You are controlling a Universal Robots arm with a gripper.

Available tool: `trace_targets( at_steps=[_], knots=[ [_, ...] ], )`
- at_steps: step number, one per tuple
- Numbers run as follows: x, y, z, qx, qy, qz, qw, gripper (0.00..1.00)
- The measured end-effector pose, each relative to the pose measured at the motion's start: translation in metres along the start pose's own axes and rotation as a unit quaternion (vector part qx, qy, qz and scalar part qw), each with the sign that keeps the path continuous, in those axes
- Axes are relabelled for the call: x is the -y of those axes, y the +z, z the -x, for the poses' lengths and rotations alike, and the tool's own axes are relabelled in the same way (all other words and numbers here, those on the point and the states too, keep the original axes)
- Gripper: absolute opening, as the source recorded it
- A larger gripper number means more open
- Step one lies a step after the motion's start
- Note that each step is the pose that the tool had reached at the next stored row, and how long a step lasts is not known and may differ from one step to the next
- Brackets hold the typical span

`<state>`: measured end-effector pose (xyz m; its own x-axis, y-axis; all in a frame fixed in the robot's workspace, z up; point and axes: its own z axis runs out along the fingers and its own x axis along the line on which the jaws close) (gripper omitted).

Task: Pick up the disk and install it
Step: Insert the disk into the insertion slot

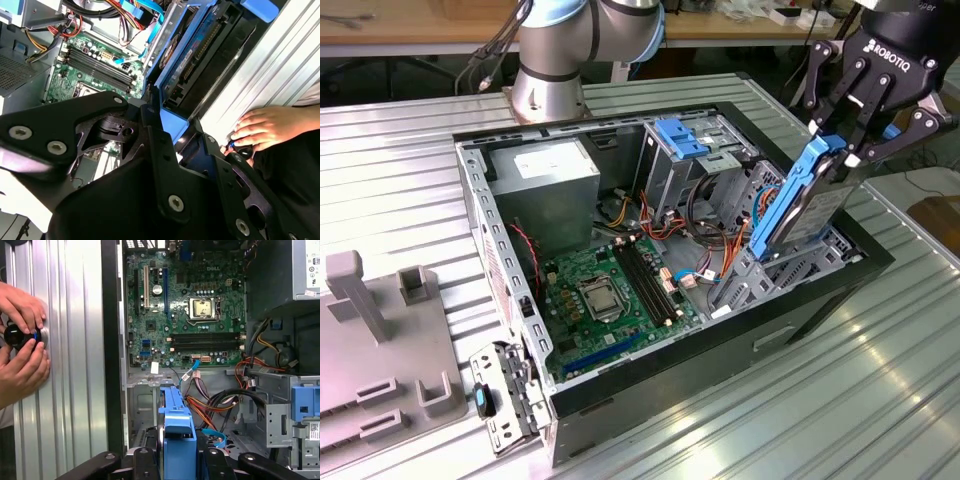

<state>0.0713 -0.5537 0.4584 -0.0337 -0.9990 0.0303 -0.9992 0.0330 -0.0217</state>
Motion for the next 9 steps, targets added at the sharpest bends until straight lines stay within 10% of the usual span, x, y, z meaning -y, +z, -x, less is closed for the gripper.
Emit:
trace_targets(
  at_steps=[9],
  knots=[
    [0.0003, 0.0048, 0.0002, 0.0000, 0.000, 0.0000, 1.0000, 0.37]
  ],
)
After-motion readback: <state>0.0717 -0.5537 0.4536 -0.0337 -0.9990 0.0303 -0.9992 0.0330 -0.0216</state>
